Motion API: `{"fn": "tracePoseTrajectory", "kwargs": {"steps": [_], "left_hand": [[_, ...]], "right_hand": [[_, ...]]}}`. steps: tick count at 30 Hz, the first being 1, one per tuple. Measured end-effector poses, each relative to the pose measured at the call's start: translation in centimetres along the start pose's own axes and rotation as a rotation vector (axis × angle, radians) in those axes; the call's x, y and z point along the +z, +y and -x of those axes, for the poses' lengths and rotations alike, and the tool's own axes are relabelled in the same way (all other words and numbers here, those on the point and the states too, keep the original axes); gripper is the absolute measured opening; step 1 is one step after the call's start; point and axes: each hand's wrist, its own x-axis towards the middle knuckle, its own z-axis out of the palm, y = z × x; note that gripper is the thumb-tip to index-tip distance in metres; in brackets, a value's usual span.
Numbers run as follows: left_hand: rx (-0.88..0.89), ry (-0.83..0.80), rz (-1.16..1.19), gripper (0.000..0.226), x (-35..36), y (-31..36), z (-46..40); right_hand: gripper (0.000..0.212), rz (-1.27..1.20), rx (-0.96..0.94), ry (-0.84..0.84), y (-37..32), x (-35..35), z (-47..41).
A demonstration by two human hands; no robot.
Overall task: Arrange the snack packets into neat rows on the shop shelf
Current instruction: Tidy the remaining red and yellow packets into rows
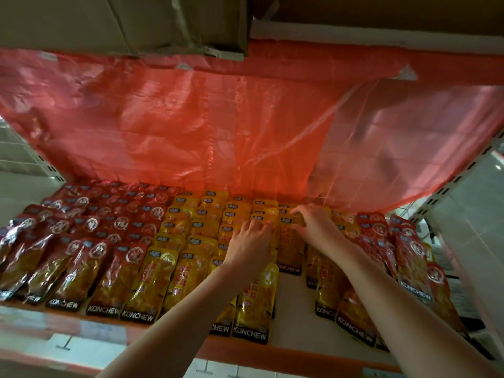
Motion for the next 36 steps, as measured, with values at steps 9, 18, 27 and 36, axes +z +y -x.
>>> {"fn": "tracePoseTrajectory", "kwargs": {"steps": [9,18,27,36], "left_hand": [[0.271,-0.003,-0.087,0.048,1.3,1.8,-0.1],[0.298,-0.002,-0.287,0.047,2.4,2.0,0.7],[0.273,-0.009,-0.322,0.042,2.9,2.4,0.8],[0.247,0.091,-0.251,0.042,3.8,2.2,0.4]], "right_hand": [[0.036,-0.103,0.074,0.004,-0.3,0.1,-1.4],[0.036,0.150,0.035,0.003,-0.4,1.2,-1.0],[0.047,0.030,0.030,-0.119,-0.8,0.0,-1.1],[0.038,-0.062,0.041,-0.163,-1.2,-1.2,-1.6]]}}
